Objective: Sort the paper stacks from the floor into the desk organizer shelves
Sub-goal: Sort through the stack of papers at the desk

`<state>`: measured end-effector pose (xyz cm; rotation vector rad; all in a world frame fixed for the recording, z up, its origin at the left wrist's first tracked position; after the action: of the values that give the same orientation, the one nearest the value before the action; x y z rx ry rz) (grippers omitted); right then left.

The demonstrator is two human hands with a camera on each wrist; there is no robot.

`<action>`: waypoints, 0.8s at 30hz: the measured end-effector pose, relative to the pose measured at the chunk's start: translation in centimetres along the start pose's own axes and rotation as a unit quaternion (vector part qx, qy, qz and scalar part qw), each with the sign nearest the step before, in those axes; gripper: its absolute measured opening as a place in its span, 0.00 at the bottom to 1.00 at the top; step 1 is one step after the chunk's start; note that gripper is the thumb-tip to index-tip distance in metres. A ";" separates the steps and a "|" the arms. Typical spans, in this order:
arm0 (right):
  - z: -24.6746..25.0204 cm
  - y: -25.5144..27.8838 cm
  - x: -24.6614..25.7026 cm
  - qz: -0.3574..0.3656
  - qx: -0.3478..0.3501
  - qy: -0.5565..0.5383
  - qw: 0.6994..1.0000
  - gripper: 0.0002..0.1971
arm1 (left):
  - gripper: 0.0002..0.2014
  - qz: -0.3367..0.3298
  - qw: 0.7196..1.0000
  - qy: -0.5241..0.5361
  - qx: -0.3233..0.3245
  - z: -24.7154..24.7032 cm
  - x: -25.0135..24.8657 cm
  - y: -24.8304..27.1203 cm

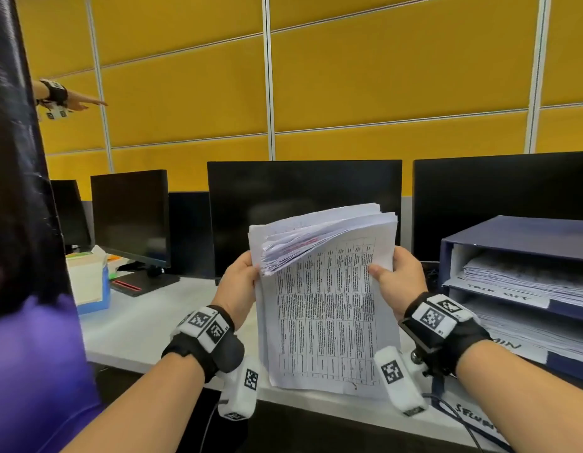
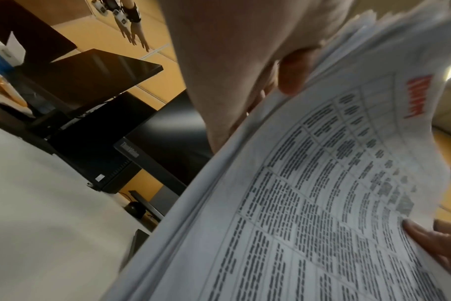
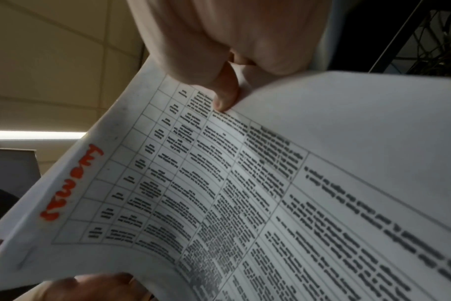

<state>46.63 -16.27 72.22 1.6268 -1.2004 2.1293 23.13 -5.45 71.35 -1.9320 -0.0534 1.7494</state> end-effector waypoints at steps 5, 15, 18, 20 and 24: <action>-0.3 0.0 -0.4 0.007 -0.037 0.001 0.999 0.11 | 0.20 -0.015 0.996 -0.048 0.071 -1.5 -0.2 0.9; -0.3 0.5 -0.3 0.024 -0.017 0.044 0.999 0.24 | 0.09 -0.061 0.994 -0.032 -0.081 -3.6 -0.3 1.5; 0.2 0.8 -0.5 0.030 0.028 0.025 0.999 0.23 | 0.14 -0.055 0.994 -0.038 -0.082 -3.6 0.1 1.6; 0.4 1.2 -0.4 0.032 0.043 -0.013 0.998 0.22 | 0.17 -0.048 0.995 -0.046 -0.070 -3.9 0.2 1.5; 0.4 1.7 -0.3 0.041 0.047 -0.035 0.997 0.22 | 0.13 -0.049 0.994 -0.067 -0.070 -4.1 -0.2 1.7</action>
<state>46.00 -17.59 71.13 1.7319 -1.2252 2.2271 26.42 -8.45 70.89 -1.8712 -0.3215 1.8512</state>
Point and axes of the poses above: each hand's wrist, its own y-axis away from the middle knuckle, its own z-axis out of the back of the hand, x = y × z, the point moved 2 cm from there along -y, towards the middle knuckle, and after that the axes turned 2 degrees about z, right-handed, at the moved point
